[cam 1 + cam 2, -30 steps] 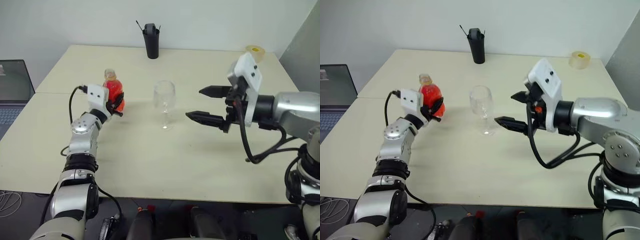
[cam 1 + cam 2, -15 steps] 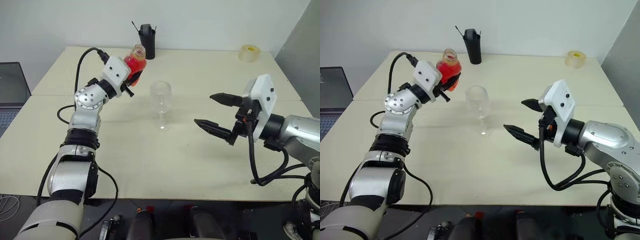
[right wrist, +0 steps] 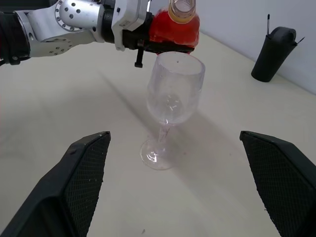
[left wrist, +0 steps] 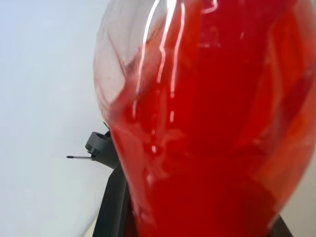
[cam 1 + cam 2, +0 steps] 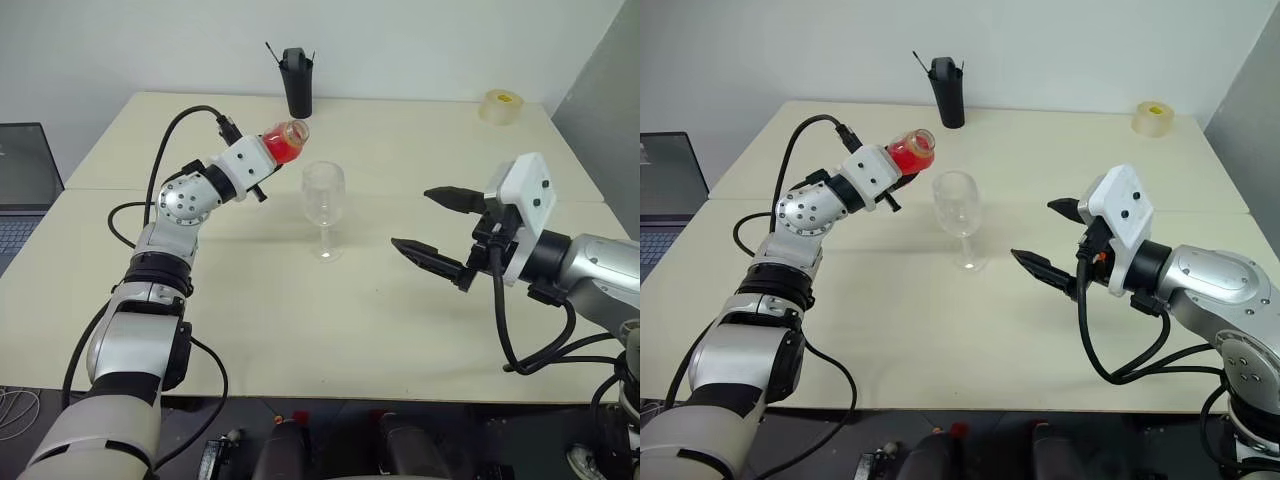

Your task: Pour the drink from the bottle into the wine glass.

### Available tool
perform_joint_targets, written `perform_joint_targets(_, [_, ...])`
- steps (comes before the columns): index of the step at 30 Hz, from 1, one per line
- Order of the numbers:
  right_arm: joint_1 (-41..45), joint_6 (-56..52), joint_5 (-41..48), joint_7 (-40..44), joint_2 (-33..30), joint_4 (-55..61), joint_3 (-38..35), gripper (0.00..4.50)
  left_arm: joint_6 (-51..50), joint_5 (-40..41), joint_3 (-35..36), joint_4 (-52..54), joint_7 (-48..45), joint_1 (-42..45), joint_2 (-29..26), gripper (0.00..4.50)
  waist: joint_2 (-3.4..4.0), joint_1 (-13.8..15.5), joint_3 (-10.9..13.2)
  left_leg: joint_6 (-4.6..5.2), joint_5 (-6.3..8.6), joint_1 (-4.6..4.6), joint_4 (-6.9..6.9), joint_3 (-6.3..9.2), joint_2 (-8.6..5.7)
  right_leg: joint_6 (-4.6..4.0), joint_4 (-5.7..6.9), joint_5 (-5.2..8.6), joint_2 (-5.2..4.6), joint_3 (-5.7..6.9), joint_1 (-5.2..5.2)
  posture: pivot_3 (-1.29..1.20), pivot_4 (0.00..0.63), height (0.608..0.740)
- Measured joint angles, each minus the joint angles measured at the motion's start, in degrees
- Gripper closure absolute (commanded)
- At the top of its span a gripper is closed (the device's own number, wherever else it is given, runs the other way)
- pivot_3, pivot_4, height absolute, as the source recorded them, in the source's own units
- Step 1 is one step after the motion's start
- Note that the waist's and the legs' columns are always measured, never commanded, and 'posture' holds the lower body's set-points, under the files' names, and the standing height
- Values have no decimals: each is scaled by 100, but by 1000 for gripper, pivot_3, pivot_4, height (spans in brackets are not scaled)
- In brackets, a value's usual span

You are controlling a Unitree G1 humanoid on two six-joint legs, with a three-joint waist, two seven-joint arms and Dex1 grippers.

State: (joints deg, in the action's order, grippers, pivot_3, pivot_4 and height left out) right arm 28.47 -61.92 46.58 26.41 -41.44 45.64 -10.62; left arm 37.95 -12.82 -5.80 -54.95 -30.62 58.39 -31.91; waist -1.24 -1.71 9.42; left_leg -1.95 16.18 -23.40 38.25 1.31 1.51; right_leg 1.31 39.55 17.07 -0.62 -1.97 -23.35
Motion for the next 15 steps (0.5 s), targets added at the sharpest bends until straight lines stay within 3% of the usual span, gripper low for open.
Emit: perform_joint_targets(15, [76,132,-15,-46,-79,-94,185,0,517,-811,-396,-384,710,236,-240,3548,0,6,0,0,0,-2,7,0,0,0,4,0,-1,4,0,0,150,740])
